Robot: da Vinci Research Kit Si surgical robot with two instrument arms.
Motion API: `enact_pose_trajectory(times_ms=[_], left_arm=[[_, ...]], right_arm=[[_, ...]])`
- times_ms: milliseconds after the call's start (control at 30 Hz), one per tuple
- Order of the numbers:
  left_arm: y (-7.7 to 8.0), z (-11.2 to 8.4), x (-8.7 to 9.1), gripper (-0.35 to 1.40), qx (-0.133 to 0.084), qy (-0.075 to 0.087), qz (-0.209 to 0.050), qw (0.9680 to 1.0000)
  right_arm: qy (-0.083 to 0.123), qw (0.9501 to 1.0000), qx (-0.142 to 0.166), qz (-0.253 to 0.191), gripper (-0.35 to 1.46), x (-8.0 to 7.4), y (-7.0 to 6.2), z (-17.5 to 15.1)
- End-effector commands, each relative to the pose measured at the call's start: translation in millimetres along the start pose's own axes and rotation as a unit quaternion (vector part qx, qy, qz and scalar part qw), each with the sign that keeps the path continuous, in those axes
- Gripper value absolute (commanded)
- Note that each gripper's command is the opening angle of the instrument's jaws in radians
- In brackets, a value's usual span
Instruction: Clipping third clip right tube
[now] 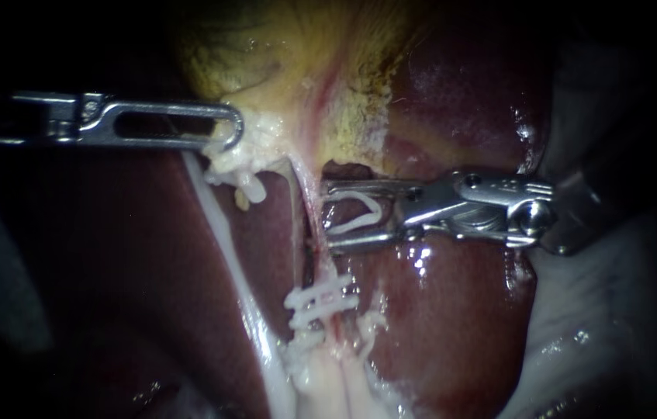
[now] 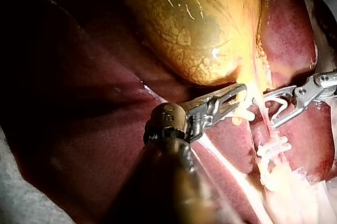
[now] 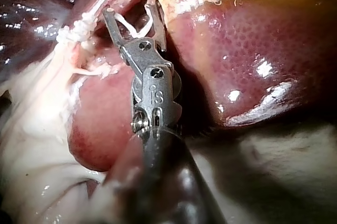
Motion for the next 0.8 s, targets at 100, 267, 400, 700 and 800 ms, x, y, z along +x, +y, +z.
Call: enact_pose_trajectory(times_ms=[100, 267, 400, 700, 800], left_arm=[[0.0, 0.0, 0.0, -0.35, 0.0, 0.0, 0.0, 1.0], [0.0, 0.0, 0.0, -0.35, 0.0, 0.0, 0.0, 1.0], [0.0, 0.0, 0.0, -0.35, 0.0, 0.0, 0.0, 1.0], [0.0, 0.0, 0.0, -0.35, 0.0, 0.0, 0.0, 1.0], [0.0, 0.0, 0.0, -0.35, 0.0, 0.0, 0.0, 1.0]], right_arm=[[0.0, 1.0, 0.006, -0.001, 0.5, -0.1, -0.3, -0.3], [-0.001, 0.9999, 0.015, -0.001, 0.5, 0.1, -1.1, -0.3], [0.0, 0.9998, 0.02, -0.003, 0.5, 0.3, -1.3, 0.5], [0.01, 0.9993, 0.031, 0.02, 0.49, 0.7, -1.6, 1.7], [0.014, 0.9989, 0.036, 0.027, 0.49, 0.8, -2.0, 2.0]])
